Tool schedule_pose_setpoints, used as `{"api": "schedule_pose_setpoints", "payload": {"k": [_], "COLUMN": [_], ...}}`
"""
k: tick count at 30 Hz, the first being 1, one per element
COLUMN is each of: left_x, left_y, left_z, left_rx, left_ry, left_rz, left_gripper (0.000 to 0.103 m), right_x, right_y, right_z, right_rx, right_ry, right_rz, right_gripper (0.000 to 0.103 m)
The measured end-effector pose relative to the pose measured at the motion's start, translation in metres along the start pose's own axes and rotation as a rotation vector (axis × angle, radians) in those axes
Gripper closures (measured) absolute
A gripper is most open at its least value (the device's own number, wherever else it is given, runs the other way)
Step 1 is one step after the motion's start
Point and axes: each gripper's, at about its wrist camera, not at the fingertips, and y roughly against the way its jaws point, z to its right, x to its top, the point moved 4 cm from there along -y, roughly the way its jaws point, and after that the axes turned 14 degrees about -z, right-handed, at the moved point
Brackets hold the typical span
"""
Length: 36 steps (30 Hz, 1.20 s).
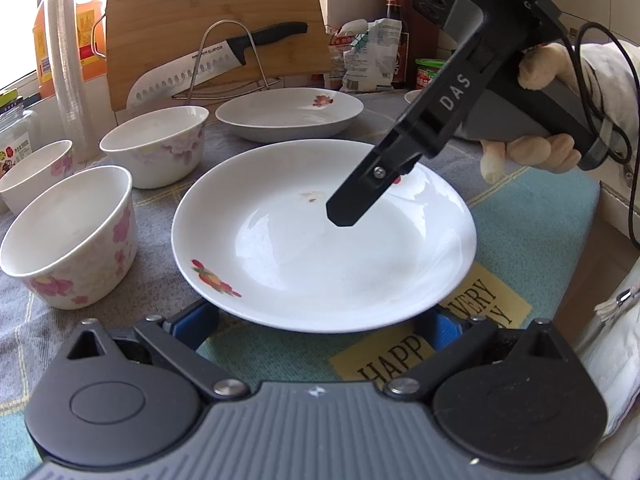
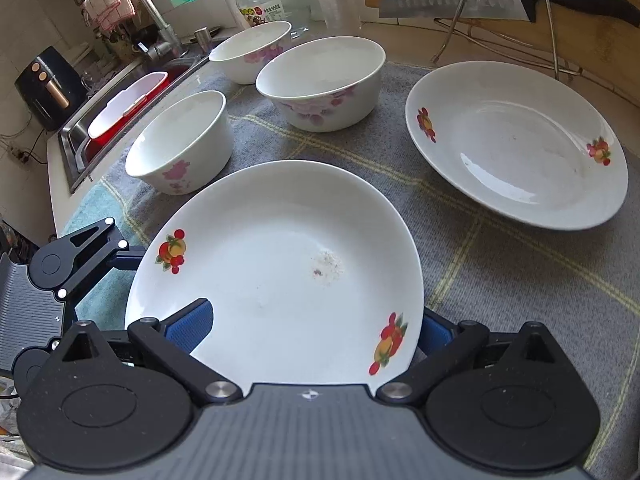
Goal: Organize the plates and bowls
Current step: 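Lift the large fruit-print plate with the right gripper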
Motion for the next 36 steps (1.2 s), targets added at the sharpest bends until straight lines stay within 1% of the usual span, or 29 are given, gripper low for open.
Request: {"api": "schedule_pose_setpoints", "payload": {"k": [12, 16, 24, 30, 36], "left_x": [-0.001, -0.001, 0.000, 0.001, 0.002], "left_y": [0.000, 0.000, -0.001, -0.002, -0.004], "left_z": [-0.001, -0.001, -0.001, -0.002, -0.002], "left_rx": [-0.009, -0.010, -0.015, -0.022, -0.028], "left_ry": [-0.013, -0.014, -0.022, -0.032, -0.039], "left_rz": [-0.003, -0.004, -0.009, -0.012, -0.015], "left_gripper": [0.000, 0.000, 0.000, 0.000, 0.000], "right_x": [0.019, 0.022, 0.021, 0.024, 0.024], "right_y": [-0.005, -0.006, -0.003, -0.002, -0.002], "right_z": [0.003, 0.002, 0.009, 0.007, 0.010], "right_rx": [0.039, 0.039, 0.089, 0.088, 0.112], "right_ry": [0.059, 0.076, 0.047, 0.041, 0.028], "right_rz": [-0.004, -0.012, -0.022, -0.036, -0.038], "right_gripper": [0.000, 0.000, 0.000, 0.000, 0.000]}}
